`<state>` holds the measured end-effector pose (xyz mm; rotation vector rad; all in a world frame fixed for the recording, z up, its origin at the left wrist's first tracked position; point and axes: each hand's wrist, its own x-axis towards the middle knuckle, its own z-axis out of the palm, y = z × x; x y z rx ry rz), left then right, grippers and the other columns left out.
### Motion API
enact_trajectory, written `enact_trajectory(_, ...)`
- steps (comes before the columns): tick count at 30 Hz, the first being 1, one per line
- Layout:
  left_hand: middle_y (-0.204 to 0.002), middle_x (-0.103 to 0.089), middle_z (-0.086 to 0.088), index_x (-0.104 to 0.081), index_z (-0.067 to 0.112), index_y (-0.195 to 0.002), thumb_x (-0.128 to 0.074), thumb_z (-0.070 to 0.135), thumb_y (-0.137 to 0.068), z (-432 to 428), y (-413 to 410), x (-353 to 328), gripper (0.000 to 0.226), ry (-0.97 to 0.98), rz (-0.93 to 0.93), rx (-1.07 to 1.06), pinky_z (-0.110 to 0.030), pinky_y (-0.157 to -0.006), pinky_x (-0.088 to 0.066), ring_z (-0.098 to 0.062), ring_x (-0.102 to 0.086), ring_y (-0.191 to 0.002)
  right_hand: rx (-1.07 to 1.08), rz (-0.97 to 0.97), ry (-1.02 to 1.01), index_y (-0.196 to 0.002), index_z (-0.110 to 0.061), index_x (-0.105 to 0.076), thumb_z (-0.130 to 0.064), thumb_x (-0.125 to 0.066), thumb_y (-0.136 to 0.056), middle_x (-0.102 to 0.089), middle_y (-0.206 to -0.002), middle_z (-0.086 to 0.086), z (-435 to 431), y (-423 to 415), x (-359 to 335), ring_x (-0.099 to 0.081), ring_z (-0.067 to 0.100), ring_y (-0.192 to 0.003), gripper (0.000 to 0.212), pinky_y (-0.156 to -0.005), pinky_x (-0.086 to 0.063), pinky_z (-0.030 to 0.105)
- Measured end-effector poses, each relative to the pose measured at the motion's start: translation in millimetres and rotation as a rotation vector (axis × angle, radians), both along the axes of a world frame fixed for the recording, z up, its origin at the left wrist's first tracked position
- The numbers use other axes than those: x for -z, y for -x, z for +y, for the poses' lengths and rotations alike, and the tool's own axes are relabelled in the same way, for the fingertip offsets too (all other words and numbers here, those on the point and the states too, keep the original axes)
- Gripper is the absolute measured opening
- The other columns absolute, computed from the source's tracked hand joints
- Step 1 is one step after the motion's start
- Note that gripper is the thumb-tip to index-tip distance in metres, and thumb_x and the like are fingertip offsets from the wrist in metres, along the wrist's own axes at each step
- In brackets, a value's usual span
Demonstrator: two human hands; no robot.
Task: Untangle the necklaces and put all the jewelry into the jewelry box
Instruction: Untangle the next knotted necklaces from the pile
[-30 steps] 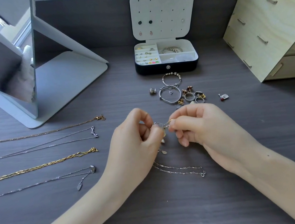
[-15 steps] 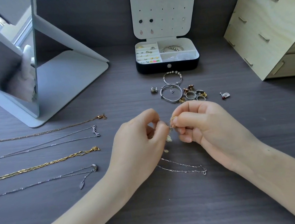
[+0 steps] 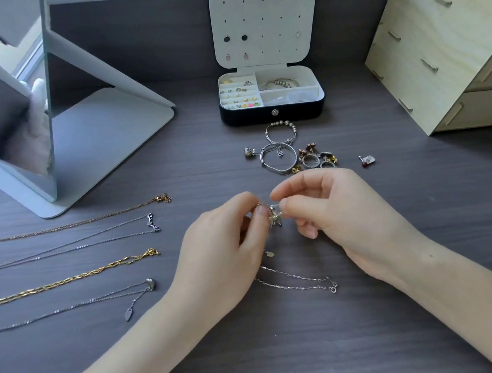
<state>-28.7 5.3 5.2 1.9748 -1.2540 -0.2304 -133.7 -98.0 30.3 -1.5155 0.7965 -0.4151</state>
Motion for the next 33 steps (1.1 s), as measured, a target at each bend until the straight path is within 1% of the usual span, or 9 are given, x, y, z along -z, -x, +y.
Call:
enact_trajectory(3, -0.051, -0.045, 0.004, -0.061, 0.017, -0.08, -0.038, 0.039, -0.085, 0.0, -2.6, 1.8, 0.032, -0.019, -0.005, 0.01, -0.033, -0.057, -0.035, -0.016, -0.04, -0.058, -0.073, 0.052, 0.189, -0.08, -0.012, -0.071, 0.002, -0.058, -0.084, -0.057, -0.053, -0.012, 0.4, 0.9, -1.5, -0.045, -0.002, -0.041, 0.019, -0.048, -0.035, 0.01)
enact_trajectory(6, -0.057, -0.049, 0.01, -0.061, 0.022, -0.083, -0.038, 0.04, -0.085, 1.5, -4.5, 2.0, 0.029, -0.029, 0.015, 0.036, -0.029, -0.055, -0.032, -0.012, -0.04, -0.057, -0.118, 0.075, 0.266, -0.082, -0.013, -0.072, 0.001, -0.057, -0.086, -0.057, -0.048, -0.016, -1.3, 2.5, -2.6, -0.047, -0.004, -0.042, 0.02, -0.047, -0.033, 0.006)
enact_trajectory(8, -0.059, -0.049, 0.012, -0.059, 0.024, -0.084, -0.039, 0.039, -0.086, 3.0, -5.2, 1.7, 0.024, -0.036, -0.003, 0.058, -0.024, -0.051, -0.029, -0.012, -0.039, -0.055, -0.137, 0.097, 0.309, -0.084, -0.013, -0.073, 0.0, -0.057, -0.086, -0.057, -0.049, -0.016, -2.6, 2.9, -2.5, -0.049, -0.004, -0.044, 0.02, -0.046, -0.034, 0.006)
enact_trajectory(12, -0.054, -0.046, 0.007, -0.056, 0.029, -0.084, -0.042, 0.035, -0.085, 4.7, -4.0, 1.4, 0.016, -0.045, -0.035, 0.087, -0.021, -0.049, -0.029, -0.012, -0.037, -0.05, -0.133, 0.129, 0.399, -0.09, -0.015, -0.073, -0.003, -0.059, -0.085, -0.07, -0.075, -0.003, -2.9, 2.4, 0.0, -0.061, 0.008, -0.064, 0.019, -0.059, -0.046, 0.012)
enact_trajectory(15, -0.054, -0.047, 0.006, -0.059, 0.028, -0.083, -0.044, 0.032, -0.084, 5.6, -2.5, 2.2, 0.015, -0.043, -0.043, 0.074, -0.023, -0.05, -0.031, -0.013, -0.039, -0.052, -0.133, 0.177, 0.513, -0.08, -0.019, -0.074, -0.005, -0.059, -0.083, -0.067, -0.069, -0.009, -1.8, 2.4, 1.0, -0.058, 0.006, -0.064, 0.021, -0.059, -0.044, 0.012)
enact_trajectory(18, -0.059, -0.053, 0.004, -0.059, 0.028, -0.081, -0.044, 0.033, -0.085, 5.3, -3.9, 3.3, 0.016, -0.031, -0.001, 0.033, -0.028, -0.055, -0.037, -0.014, -0.044, -0.057, -0.145, 0.189, 0.514, -0.079, -0.017, -0.074, -0.006, -0.059, -0.083, -0.062, -0.062, -0.014, -2.5, 2.6, -0.7, -0.056, 0.0, -0.059, 0.02, -0.056, -0.04, 0.008)
enact_trajectory(21, -0.061, -0.053, 0.011, -0.057, 0.032, -0.077, -0.046, 0.033, -0.09, 4.0, -5.8, 3.4, 0.017, -0.018, 0.057, 0.014, -0.023, -0.053, -0.032, -0.008, -0.045, -0.057, -0.172, 0.196, 0.481, -0.083, -0.015, -0.075, -0.007, -0.061, -0.084, -0.059, -0.059, -0.017, -4.6, 2.5, -1.3, -0.054, -0.007, -0.055, 0.016, -0.054, -0.037, 0.005)
enact_trajectory(28, -0.054, -0.049, 0.017, -0.056, 0.027, -0.073, -0.052, 0.027, -0.092, 2.3, -5.3, 0.1, 0.019, -0.023, 0.108, -0.019, -0.016, -0.05, -0.028, -0.004, -0.043, -0.053, -0.197, 0.198, 0.408, -0.088, -0.014, -0.074, -0.006, -0.066, -0.083, -0.067, -0.072, -0.011, -5.6, 4.0, -4.0, -0.058, -0.004, -0.065, 0.013, -0.062, -0.044, 0.005)
enact_trajectory(33, -0.053, -0.049, 0.014, -0.058, 0.026, -0.069, -0.056, 0.03, -0.09, 1.5, -3.9, 2.5, 0.021, 0.003, 0.122, -0.05, -0.018, -0.05, -0.03, -0.004, -0.041, -0.05, -0.15, 0.254, 0.456, -0.079, -0.019, -0.074, -0.007, -0.067, -0.079, -0.066, -0.065, -0.011, -3.9, 4.0, -2.0, -0.057, -0.003, -0.059, 0.013, -0.058, -0.044, 0.007)
